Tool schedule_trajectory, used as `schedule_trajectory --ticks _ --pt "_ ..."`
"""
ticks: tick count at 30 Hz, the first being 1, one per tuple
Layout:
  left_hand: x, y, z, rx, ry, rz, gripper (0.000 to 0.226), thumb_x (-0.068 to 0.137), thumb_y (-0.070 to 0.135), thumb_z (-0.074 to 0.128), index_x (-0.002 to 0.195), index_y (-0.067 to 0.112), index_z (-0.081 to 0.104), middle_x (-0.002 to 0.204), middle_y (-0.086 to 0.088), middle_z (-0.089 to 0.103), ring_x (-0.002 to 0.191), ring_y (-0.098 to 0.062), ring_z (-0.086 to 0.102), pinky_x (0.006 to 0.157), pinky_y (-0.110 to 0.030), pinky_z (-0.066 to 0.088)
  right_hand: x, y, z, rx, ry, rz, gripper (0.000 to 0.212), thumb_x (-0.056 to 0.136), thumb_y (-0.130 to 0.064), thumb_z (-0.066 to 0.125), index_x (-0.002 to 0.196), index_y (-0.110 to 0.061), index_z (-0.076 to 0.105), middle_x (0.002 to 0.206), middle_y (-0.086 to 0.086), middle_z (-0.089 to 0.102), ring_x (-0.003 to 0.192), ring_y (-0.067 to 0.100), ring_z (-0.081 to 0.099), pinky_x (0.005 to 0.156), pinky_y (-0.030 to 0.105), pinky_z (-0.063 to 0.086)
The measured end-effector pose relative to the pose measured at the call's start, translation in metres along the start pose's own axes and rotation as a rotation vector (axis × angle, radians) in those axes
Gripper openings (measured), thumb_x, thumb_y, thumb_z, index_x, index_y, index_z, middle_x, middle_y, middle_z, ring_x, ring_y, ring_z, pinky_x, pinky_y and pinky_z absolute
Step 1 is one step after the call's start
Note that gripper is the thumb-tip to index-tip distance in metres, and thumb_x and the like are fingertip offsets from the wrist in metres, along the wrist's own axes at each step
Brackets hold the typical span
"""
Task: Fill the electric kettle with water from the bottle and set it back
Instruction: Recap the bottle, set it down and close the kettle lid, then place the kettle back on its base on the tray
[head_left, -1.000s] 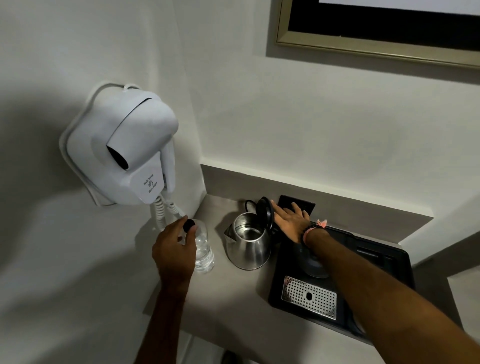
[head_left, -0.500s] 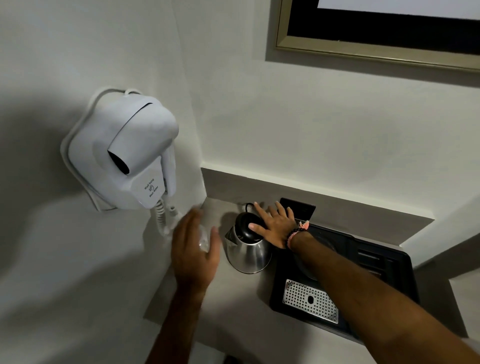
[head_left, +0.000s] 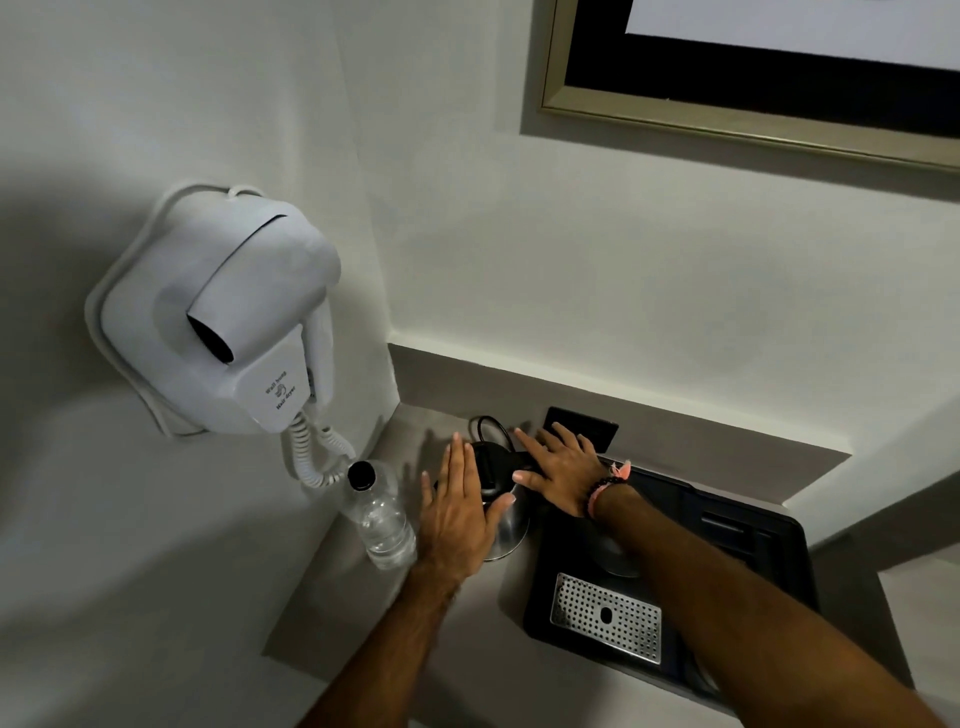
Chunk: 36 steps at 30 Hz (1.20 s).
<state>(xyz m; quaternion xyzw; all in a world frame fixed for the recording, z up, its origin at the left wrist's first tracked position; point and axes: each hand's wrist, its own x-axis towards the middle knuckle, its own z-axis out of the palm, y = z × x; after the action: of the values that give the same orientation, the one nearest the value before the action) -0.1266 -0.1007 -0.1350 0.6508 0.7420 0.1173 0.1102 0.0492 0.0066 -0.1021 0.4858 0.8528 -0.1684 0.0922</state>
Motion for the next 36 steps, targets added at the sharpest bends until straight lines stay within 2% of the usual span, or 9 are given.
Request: schedule_trajectory --ticks 7,10,15,18,21,25,28,32,36 --pt "0.001 -0.003 0.005 -0.039 0.028 0.006 0.095 0.087 0.079 0.006 0.156 0.015 -0.012 0.164 -0.004 -0.027 0.151 -0.018 -0.025 0.119 -0.042 -0.019 -0.002 -0.001 -0.002 0.027 0.024 -0.063 0.081 0.094 -0.058 0.051 0.159 -0.026 0.015 0.162 0.009 0.031 0.150 0.034 0.022 0.121 0.050 0.020" --pt "-0.001 -0.001 0.007 -0.307 0.136 -0.137 0.098 0.087 0.079 0.023 0.154 0.020 -0.017 0.162 -0.006 -0.027 0.151 -0.020 -0.020 0.121 -0.039 -0.007 -0.002 0.000 -0.004 0.124 0.035 -0.088 0.076 0.093 -0.038 0.064 0.156 -0.020 0.026 0.150 0.013 0.045 0.138 0.034 0.041 0.112 0.047 0.038" --pt "0.003 0.014 0.012 -0.962 0.216 -0.537 0.098 0.089 0.062 0.053 0.158 0.018 -0.002 0.165 -0.014 0.019 0.150 -0.029 0.026 0.116 -0.030 0.023 0.001 -0.002 -0.007 0.245 0.057 -0.062 0.042 0.091 -0.022 0.068 0.130 -0.016 0.055 0.126 0.012 0.061 0.116 0.031 0.058 0.097 0.042 0.048" --pt "0.008 0.015 0.017 -1.141 0.203 -0.652 0.070 0.093 0.051 0.055 0.146 0.009 0.039 0.140 -0.013 0.058 0.130 -0.029 0.054 0.108 -0.037 0.042 0.001 -0.005 -0.009 0.277 0.087 -0.051 0.035 0.089 -0.016 0.069 0.122 -0.013 0.058 0.122 0.011 0.064 0.112 0.030 0.060 0.095 0.039 0.048" --pt "0.011 0.015 0.016 -1.215 0.219 -0.666 0.058 0.093 0.047 0.058 0.133 0.007 0.053 0.126 -0.011 0.066 0.118 -0.026 0.062 0.104 -0.044 0.048 0.000 -0.008 -0.009 0.304 0.122 -0.035 0.035 0.087 -0.013 0.069 0.120 -0.011 0.059 0.121 0.012 0.065 0.111 0.030 0.061 0.095 0.037 0.049" --pt "0.015 0.016 0.013 -1.212 0.229 -0.656 0.062 0.092 0.046 0.061 0.137 0.007 0.046 0.130 -0.013 0.063 0.118 -0.027 0.061 0.104 -0.046 0.049 -0.003 -0.010 -0.009 0.313 0.166 -0.027 0.027 0.086 -0.014 0.068 0.112 -0.012 0.060 0.114 0.011 0.066 0.106 0.031 0.063 0.090 0.038 0.050" --pt "0.020 0.022 0.001 -1.197 0.243 -0.602 0.071 0.091 0.051 0.061 0.144 0.011 0.037 0.134 -0.009 0.060 0.121 -0.026 0.058 0.101 -0.039 0.046 -0.010 -0.007 -0.021 0.334 0.216 -0.016 0.027 0.085 -0.015 0.068 0.111 -0.015 0.061 0.113 0.007 0.068 0.105 0.029 0.064 0.089 0.039 0.052" --pt "0.030 0.042 -0.017 -1.189 0.225 -0.478 0.078 0.084 0.060 0.060 0.141 0.011 0.041 0.134 -0.010 0.060 0.120 -0.025 0.059 0.103 -0.042 0.048 -0.032 0.009 -0.042 0.330 0.310 0.018 0.029 0.085 -0.019 0.071 0.113 -0.017 0.062 0.114 0.005 0.069 0.105 0.029 0.064 0.088 0.038 0.051" --pt "0.039 0.075 -0.026 -1.178 0.176 -0.411 0.072 0.087 0.053 0.064 0.142 0.011 0.041 0.134 -0.010 0.060 0.121 -0.026 0.058 0.100 -0.037 0.047 -0.064 0.034 -0.054 0.345 0.360 0.099 0.031 0.087 -0.022 0.070 0.117 -0.021 0.062 0.115 0.004 0.070 0.103 0.028 0.065 0.088 0.040 0.053"
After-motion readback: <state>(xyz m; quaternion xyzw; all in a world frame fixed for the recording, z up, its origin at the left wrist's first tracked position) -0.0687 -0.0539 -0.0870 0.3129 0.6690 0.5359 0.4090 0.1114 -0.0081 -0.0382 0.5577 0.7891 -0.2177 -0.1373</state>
